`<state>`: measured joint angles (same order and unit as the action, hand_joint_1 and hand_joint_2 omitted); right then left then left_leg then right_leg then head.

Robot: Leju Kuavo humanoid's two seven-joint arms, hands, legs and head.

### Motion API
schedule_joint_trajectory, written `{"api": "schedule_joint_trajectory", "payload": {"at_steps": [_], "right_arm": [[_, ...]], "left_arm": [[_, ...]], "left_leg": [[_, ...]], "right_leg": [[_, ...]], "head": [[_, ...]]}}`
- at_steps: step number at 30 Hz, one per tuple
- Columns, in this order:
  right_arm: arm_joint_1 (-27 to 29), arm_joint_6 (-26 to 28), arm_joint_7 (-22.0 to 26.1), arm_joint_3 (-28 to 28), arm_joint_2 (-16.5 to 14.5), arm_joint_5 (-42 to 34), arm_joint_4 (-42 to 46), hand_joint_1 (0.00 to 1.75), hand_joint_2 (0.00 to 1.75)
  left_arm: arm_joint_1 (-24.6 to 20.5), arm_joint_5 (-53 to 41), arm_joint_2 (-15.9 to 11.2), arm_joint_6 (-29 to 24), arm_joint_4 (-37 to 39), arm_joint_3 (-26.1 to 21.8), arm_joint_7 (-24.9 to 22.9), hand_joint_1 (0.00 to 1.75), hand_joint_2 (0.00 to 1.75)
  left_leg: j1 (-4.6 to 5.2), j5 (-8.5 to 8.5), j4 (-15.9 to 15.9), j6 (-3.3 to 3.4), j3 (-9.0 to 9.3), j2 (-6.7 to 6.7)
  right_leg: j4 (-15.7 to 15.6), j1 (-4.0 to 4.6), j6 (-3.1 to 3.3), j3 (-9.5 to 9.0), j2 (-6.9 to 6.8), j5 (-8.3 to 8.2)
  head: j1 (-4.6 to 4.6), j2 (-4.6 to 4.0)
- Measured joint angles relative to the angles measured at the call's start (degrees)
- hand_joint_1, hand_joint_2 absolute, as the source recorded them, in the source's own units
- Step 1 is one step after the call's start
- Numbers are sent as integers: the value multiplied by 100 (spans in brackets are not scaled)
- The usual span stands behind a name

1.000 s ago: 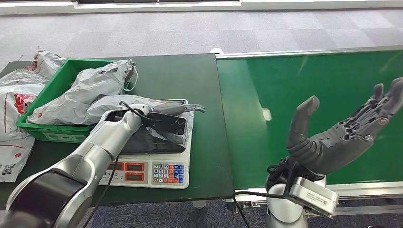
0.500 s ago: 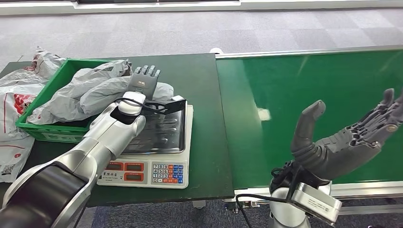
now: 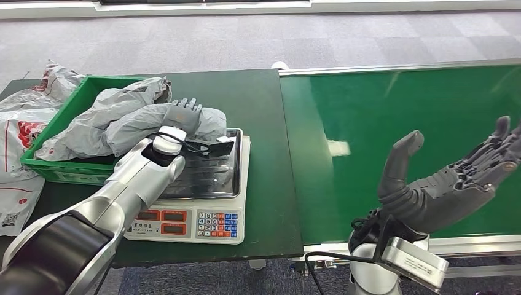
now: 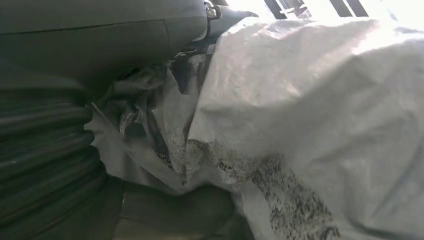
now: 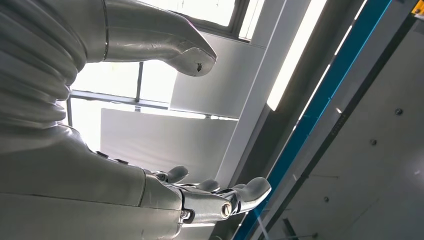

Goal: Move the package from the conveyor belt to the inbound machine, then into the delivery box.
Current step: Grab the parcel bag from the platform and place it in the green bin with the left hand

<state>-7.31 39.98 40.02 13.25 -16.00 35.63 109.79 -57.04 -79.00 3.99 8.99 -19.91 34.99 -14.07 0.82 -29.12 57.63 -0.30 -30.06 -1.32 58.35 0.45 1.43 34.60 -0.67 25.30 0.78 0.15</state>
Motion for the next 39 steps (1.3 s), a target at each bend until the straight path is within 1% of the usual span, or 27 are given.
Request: {"api": "schedule_joint_trajectory", "payload": {"at_steps": [6, 14, 16, 19, 20, 21, 22, 23, 25, 26, 27, 28, 30, 32, 33, 34, 35, 36, 37, 39], "right_arm": [[0, 0, 0, 0, 0, 35, 7, 0, 175], [6, 0, 0, 0, 0, 62, 59, 0, 175], [9, 0, 1, 0, 0, 64, 72, 0, 175], [14, 0, 1, 0, 0, 64, 105, 0, 175], [18, 0, 1, 0, 0, 64, 117, 0, 175], [25, 0, 2, 0, 0, 63, 132, 0, 175], [34, 0, 1, 0, 0, 61, 152, 0, 175], [44, 0, 1, 0, 0, 57, 173, 0, 175], [60, 0, 0, 1, 0, 54, 205, 0, 175], [64, 0, 1, 1, 0, 60, 216, 0, 175], [67, 0, 1, 2, 0, 69, 225, 0, 175], [69, 0, 1, 3, 0, 77, 232, 0, 175], [71, 0, 0, 9, 0, 68, 238, 0, 175], [72, 0, 0, 17, 0, 40, 238, 0, 175], [72, 0, 0, 22, 0, 26, 238, 0, 175], [71, 0, 0, 29, 0, 10, 237, 0, 175], [69, 0, 0, 37, 0, -10, 234, 0, 175], [68, 0, 0, 46, 0, -37, 230, 0, 175], [66, -1, 0, 58, 0, -67, 224, 0, 175], [58, -2, 0, 87, 2, -145, 201, 0, 175]], "left_arm": [[1, -116, 2, 92, 38, 0, 78, 175, 175], [1, -203, 26, 77, 39, -1, 90, 175, 175], [1, -236, 29, -13, 35, -1, 51, 175, 175], [2, -320, 32, -303, 6, 0, -74, 175, 175], [7, -363, 32, -494, -16, -1, -145, 175, 175], [16, -403, 31, -805, -54, -4, -246, 175, 175], [33, -444, 27, -1335, -125, -21, -374, 175, 175], [53, -475, 17, -2046, -223, -59, -497, 175, 175], [78, -509, -23, -3663, -462, -199, -648, 175, 175], [81, -518, -44, -4267, -569, -282, -659, 175, 175], [79, -525, -61, -4628, -662, -358, -655, 175, 175], [89, -538, -77, -4773, -755, -424, -643, 175, 175], [188, -591, -125, -4817, -1054, -571, -579, 175, 175], [396, -634, -193, -4860, -1606, -831, -351, 175, 175], [513, -632, -219, -4872, -1938, -1011, -141, 175, 175], [644, -608, -225, -4876, -2305, -1227, 153, 175, 175], [783, -552, -209, -4880, -2697, -1482, 552, 175, 175], [920, -466, -160, -4887, -3101, -1774, 1041, 175, 175], [1050, -346, -73, -4896, -3512, -2111, 1637, 175, 175], [1207, -99, 211, -4917, -4247, -2941, 3112, 175, 175]], "left_leg": [[0, 0, 0, 0, 1, -2], [0, 0, 0, 0, 2, -3], [0, 0, 0, 0, 1, -3], [0, 0, 0, 0, 1, -2], [0, 0, 0, 0, 0, -2], [0, 0, 0, 0, -1, -2], [0, 0, 0, 0, -3, -1], [0, 0, 1, 0, -5, 0], [0, 0, 1, 0, -7, 2], [1, 0, 1, 0, -6, 2], [1, -1, 1, 1, -6, 1], [2, -1, 1, 1, -5, 0], [2, -2, 1, 2, -6, -4], [2, -2, 1, 2, -6, -6], [2, -1, 0, 2, -6, -5], [1, 0, 0, 1, -6, -4], [1, 0, 0, 0, -7, -4], [0, 0, 0, 0, -7, -7], [0, 0, 0, -1, -9, -11], [-1, 0, 0, 0, -14, -15]], "right_leg": [[0, 0, 0, 1, 2, 0], [0, 1, 0, 2, 3, 0], [0, 1, 0, 2, 3, 0], [0, 1, 0, 2, 2, 0], [0, 1, 0, 3, 2, 0], [0, 1, 0, 3, 2, 0], [0, 1, 0, 4, 1, 0], [0, 1, 0, 5, -1, 0], [0, 0, 0, 5, -3, 0], [0, 0, 0, 5, -4, 0], [0, -1, 0, 4, -3, 0], [0, -2, 0, 5, -1, 1], [0, -2, 0, 6, 2, 0], [0, -1, 0, 8, 4, 0], [0, 0, 0, 9, 4, 0], [0, 1, 0, 9, 4, 0], [0, 1, 0, 9, 5, 0], [0, 2, 0, 11, 8, 0], [0, 2, 0, 13, 12, 0], [0, 3, 0, 17, 17, 0]], "head": [[0, 0], [1, 0], [1, 0], [0, 0], [-1, 0], [0, 0], [-1, 0], [0, 0], [0, 0], [0, 0], [-1, 0], [-1, 0], [-1, 0], [1, 0], [-1, 0], [-1, 0], [-1, 0], [0, 0], [0, 0], [-1, 0]]}}
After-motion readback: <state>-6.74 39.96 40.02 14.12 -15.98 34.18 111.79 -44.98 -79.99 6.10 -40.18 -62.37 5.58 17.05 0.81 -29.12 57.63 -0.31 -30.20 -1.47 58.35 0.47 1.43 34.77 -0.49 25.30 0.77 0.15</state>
